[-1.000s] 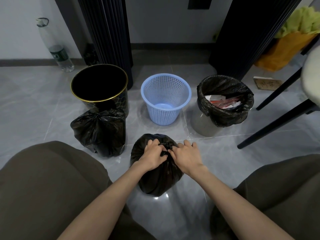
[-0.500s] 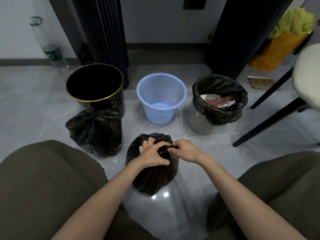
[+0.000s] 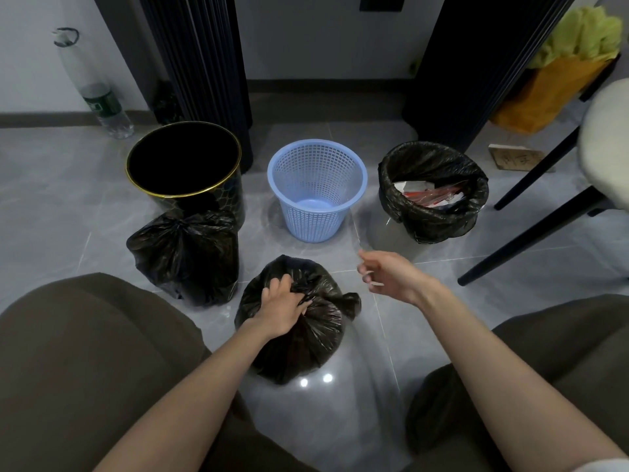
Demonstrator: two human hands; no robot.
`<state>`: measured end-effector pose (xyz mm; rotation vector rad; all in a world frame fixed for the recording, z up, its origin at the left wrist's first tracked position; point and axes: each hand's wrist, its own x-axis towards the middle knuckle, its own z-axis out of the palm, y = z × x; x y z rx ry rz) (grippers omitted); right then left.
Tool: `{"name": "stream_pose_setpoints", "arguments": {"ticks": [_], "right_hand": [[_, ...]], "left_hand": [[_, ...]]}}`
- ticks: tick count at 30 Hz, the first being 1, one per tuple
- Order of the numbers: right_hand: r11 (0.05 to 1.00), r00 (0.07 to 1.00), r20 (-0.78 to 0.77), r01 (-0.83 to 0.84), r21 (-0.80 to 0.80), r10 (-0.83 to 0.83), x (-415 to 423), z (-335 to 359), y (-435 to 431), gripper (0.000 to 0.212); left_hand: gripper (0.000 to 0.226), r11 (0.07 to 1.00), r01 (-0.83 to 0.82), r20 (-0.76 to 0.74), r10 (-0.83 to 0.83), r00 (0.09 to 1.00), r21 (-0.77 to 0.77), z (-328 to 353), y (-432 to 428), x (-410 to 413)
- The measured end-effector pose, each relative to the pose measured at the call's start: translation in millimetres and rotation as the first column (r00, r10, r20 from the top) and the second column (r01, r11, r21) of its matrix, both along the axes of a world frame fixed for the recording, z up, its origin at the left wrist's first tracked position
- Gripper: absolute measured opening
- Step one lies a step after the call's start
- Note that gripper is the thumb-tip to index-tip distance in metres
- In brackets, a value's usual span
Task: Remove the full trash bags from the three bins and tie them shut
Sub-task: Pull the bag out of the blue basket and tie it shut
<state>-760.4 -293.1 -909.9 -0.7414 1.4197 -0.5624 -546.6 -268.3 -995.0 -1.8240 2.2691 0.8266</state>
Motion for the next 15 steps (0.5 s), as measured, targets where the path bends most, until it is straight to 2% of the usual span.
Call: {"name": "stream_pose_setpoints", "arguments": {"ticks": [1, 2, 3, 5, 6, 7, 8, 10, 12, 13, 14, 15], "right_hand": [[0.998, 0.995, 0.084, 0.058, 0.032, -0.06, 0.5, 1.2, -0.3, 0.028], [0.999, 0.996, 0.069, 0.05, 0.013, -0.051, 4.9, 0.3, 2.0, 0.027], [0.998, 0.999, -0.031, -0.021, -0.052, 0.019, 12.2, -2.9, 6.1, 0.023], [0.95, 0.943, -0.29, -0.232, -0.211, 0.166, 25.8, -14.2, 16.2, 0.012], [0.888, 0.877, -0.417, -0.37, -0.274, 0.236, 29.4, -23.0, 19.9, 0.025], [0.803, 0.767, -0.562, -0.527, -0.278, 0.309, 30.7, -32.1, 22.1, 0.041], [0.715, 0.617, -0.701, -0.664, -0.219, 0.358, 31.3, -38.5, 24.4, 0.052], [0.587, 0.32, -0.873, -0.808, -0.049, 0.367, 33.8, -44.9, 28.4, 0.053], [0.533, 0.091, -0.942, -0.84, 0.101, 0.322, 37.7, -52.4, 32.8, 0.039], [0.534, 0.03, -0.952, -0.833, 0.145, 0.306, 39.1, -54.1, 34.9, 0.032], [0.543, 0.033, -0.943, -0.824, 0.161, 0.331, 38.4, -54.1, 36.4, 0.026], [0.561, 0.128, -0.905, -0.816, 0.137, 0.407, 35.6, -51.4, 36.7, 0.022]], "left_hand": [[0.039, 1.0, 0.008, 0.011, -0.008, 1.0, 0.005, -0.8, 0.4, -2.0], [0.039, 1.0, 0.02, 0.017, -0.02, 1.0, 0.007, -0.8, 0.6, -5.4], [0.039, 0.999, 0.034, 0.021, -0.034, 0.999, 0.011, -0.2, 0.7, -9.1], [0.037, 0.998, 0.06, 0.031, -0.06, 0.998, 0.012, 1.1, 1.3, -14.1], [0.037, 0.997, 0.071, 0.034, -0.071, 0.997, 0.006, 1.6, 1.4, -14.7], [0.036, 0.997, 0.08, 0.033, -0.08, 0.996, 0.003, 1.9, 1.5, -14.6], [0.036, 0.996, 0.086, 0.026, -0.086, 0.996, 0.001, 2.1, 1.6, -14.3], [0.036, 0.996, 0.094, 0.013, -0.094, 0.995, -0.004, 1.9, 1.0, -14.0], [0.036, 0.996, 0.091, 0.008, -0.091, 0.996, -0.016, 1.8, 0.2, -14.4], [0.036, 0.996, 0.085, 0.003, -0.085, 0.996, -0.017, 1.5, -0.4, -14.0], [0.035, 0.997, 0.081, -0.002, -0.082, 0.997, -0.017, 1.2, -1.4, -12.9], [0.034, 0.997, 0.079, -0.004, -0.08, 0.997, -0.018, 0.9, -2.2, -10.9]]}}
